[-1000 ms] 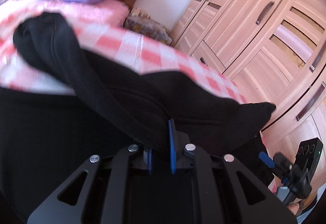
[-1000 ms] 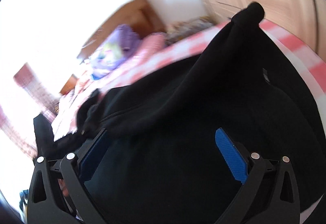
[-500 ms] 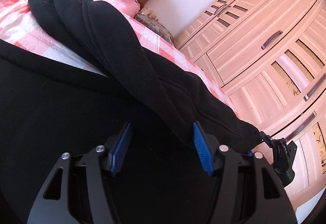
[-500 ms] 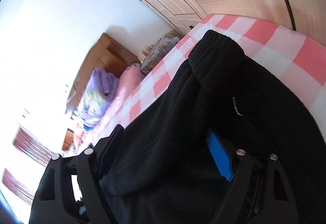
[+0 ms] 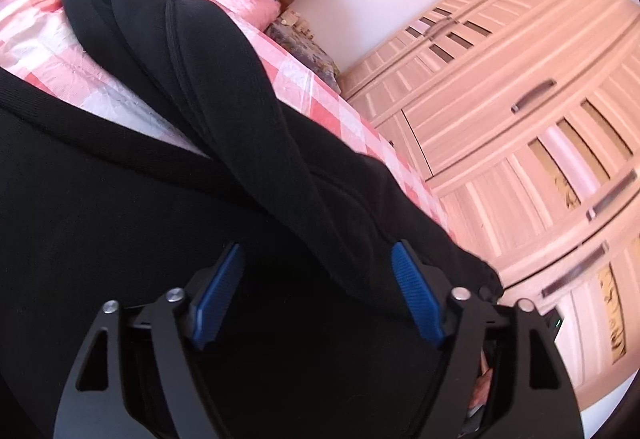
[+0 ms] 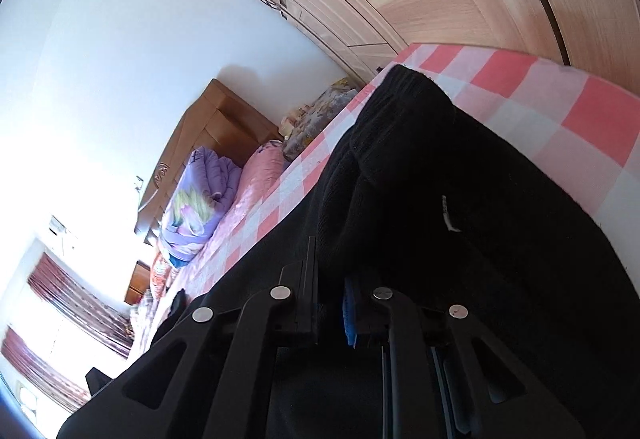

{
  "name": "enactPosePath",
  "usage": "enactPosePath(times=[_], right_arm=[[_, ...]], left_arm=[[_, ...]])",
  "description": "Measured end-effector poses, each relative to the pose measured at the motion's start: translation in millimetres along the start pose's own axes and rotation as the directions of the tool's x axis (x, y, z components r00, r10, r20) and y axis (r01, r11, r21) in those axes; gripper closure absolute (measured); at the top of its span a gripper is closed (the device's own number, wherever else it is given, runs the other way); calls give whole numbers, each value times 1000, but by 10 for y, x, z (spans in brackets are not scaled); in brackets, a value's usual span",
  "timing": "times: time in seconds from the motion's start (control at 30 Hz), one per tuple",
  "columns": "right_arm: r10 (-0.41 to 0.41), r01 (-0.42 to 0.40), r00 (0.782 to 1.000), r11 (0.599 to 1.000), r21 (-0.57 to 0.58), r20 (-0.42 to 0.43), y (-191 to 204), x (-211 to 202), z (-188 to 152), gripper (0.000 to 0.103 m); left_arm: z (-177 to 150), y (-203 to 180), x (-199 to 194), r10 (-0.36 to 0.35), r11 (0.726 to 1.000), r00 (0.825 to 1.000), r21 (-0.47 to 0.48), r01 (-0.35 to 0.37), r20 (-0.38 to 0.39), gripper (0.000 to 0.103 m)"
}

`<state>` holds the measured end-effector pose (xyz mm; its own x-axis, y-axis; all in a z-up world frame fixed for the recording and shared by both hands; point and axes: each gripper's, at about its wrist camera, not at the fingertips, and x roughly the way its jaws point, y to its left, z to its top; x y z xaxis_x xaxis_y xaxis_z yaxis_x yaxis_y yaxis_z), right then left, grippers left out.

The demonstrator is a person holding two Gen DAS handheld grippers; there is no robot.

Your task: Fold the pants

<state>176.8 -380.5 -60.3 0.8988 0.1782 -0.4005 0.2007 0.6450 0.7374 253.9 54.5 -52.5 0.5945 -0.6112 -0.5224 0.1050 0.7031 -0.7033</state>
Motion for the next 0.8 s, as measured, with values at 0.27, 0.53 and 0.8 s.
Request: enactPosePath(times=[0.27, 0.53, 0.8], right_arm=[[75, -75, 997, 996, -51, 0, 203, -95, 141, 87], [214, -213, 977, 966, -149, -15, 661, -583, 603, 87], [179, -199, 976, 964, -176, -124, 58, -1157, -85, 87]], left_arm=[[392, -301, 40, 14, 999, 1000, 43, -15, 6, 95], [900, -994, -646, -72, 980, 997, 189, 63, 41, 94], [-143, -758, -1171, -32, 939, 999, 343, 33, -10, 93]])
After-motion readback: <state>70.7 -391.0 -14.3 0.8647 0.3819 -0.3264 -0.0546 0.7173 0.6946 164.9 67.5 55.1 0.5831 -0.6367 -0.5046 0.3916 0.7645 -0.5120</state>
